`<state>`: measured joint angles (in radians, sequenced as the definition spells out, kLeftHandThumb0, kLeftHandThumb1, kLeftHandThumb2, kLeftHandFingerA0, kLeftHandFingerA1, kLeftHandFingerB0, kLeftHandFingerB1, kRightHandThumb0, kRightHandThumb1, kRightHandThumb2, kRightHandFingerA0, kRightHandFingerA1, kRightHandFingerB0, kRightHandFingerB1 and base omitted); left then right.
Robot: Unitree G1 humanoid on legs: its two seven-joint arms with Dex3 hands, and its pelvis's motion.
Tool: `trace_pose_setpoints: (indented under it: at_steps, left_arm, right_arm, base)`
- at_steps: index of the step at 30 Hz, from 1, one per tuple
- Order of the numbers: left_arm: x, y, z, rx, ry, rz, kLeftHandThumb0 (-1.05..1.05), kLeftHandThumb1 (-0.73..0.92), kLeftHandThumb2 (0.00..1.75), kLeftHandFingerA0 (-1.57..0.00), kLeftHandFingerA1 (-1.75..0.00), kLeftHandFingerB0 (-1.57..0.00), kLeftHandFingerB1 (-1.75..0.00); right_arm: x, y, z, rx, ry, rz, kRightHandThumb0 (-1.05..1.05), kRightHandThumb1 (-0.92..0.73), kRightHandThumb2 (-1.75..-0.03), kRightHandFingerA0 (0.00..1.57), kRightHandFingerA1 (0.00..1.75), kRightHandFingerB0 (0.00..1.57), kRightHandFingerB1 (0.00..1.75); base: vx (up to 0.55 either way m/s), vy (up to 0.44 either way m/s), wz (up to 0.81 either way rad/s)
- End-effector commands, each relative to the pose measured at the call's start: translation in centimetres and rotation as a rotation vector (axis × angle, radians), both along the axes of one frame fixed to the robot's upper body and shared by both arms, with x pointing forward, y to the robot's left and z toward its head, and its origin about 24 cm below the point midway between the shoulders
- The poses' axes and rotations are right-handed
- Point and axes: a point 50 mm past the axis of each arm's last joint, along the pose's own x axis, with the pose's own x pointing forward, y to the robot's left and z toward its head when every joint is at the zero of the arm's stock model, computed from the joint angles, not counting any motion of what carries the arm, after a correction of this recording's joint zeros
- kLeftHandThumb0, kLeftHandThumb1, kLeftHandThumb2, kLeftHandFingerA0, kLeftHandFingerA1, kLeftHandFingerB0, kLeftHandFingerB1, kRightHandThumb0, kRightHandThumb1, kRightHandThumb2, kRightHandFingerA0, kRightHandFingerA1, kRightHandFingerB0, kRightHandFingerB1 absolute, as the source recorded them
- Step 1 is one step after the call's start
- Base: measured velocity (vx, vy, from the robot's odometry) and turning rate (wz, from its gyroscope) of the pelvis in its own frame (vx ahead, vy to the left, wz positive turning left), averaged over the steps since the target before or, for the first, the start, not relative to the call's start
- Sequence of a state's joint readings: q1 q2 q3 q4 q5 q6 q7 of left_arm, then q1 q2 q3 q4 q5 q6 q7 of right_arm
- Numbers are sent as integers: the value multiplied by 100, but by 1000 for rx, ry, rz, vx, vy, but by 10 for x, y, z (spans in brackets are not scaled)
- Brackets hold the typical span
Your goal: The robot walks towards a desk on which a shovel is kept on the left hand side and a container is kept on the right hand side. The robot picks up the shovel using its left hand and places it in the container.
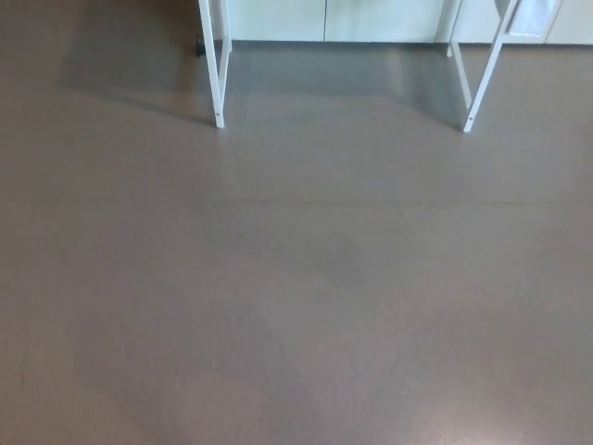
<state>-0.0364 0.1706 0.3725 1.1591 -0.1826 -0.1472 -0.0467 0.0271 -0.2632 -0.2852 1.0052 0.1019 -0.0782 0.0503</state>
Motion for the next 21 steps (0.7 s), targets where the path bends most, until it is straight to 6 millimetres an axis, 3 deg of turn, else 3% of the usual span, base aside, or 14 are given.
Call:
trace_pose_setpoints:
  at_steps: [1,2,3,4,5,11,12,15,16,17,19,20,21]
  left_arm:
    - [12,6,10,92,-78,-33,-5,50,96,-18,-54,-7,-47]
    - [12,6,10,96,-81,-43,-6,70,62,-28,-42,-16,-30]
    - [12,5,10,105,-76,-67,-7,49,96,-19,-54,-7,-47]
    - [12,5,10,103,-83,-76,-7,71,61,-27,-41,-16,-29]
    - [12,4,10,104,-82,-74,-7,71,61,-27,-40,-17,-30]
    - [4,4,7,77,-79,-52,-4,73,63,-25,-40,-15,-30]
    - [3,5,6,74,-77,-42,-4,73,62,-25,-39,-16,-30]
    - [-2,6,5,85,-55,-41,-5,73,62,-25,-39,-16,-30]
    - [-4,7,4,70,-56,-23,-4,51,98,-13,-51,-4,-45]
    - [-4,8,4,53,-59,-2,-3,53,99,-11,-50,-2,-45]
    - [-6,9,4,57,-53,4,-2,52,98,-14,-52,-5,-46]
    - [-7,9,4,58,-53,1,-2,51,98,-14,-52,-4,-46]
    - [-7,8,4,58,-53,-7,-3,51,98,-14,-52,-3,-45]
  right_arm:
    - [11,-15,16,-169,-73,48,-19,-49,-54,54,52,37,42]
    - [11,-15,16,-159,-81,56,-17,-51,-54,50,51,36,42]
    - [12,-14,16,-147,-91,67,-17,-34,-81,38,61,25,54]
    - [15,-12,17,-138,-100,79,-17,-35,-82,40,62,25,54]
    - [15,-12,17,-121,-100,74,-17,-35,-83,39,62,24,54]
    - [15,-14,14,-39,-95,37,-12,-36,-84,41,65,25,56]
    - [15,-14,14,-38,-80,37,-12,-54,-55,47,59,31,47]
    - [10,-16,11,-46,-53,8,-10,-53,-55,45,60,34,48]
    - [7,-16,9,-36,-48,-12,-9,-55,-55,41,60,33,48]
    - [4,-16,7,-10,-48,-38,-7,-40,-87,33,62,23,56]
    - [-2,-18,3,11,-5,-81,-9,-41,-87,39,63,19,54]
    - [-5,-18,2,-11,13,-73,-14,-57,-56,52,59,30,44]
    - [-9,-19,-1,-38,58,-65,-12,-38,-84,48,67,21,53]
  base:
    - [159,-379,28]
    - [159,-192,-6]
    - [182,-153,-5]
    - [156,-114,4]
    - [126,-81,-5]
    - [113,23,-10]
    - [154,136,-6]
    - [213,218,-3]
    - [235,266,-35]
    - [223,259,14]
    - [169,105,8]
    - [145,53,2]
    - [137,28,6]
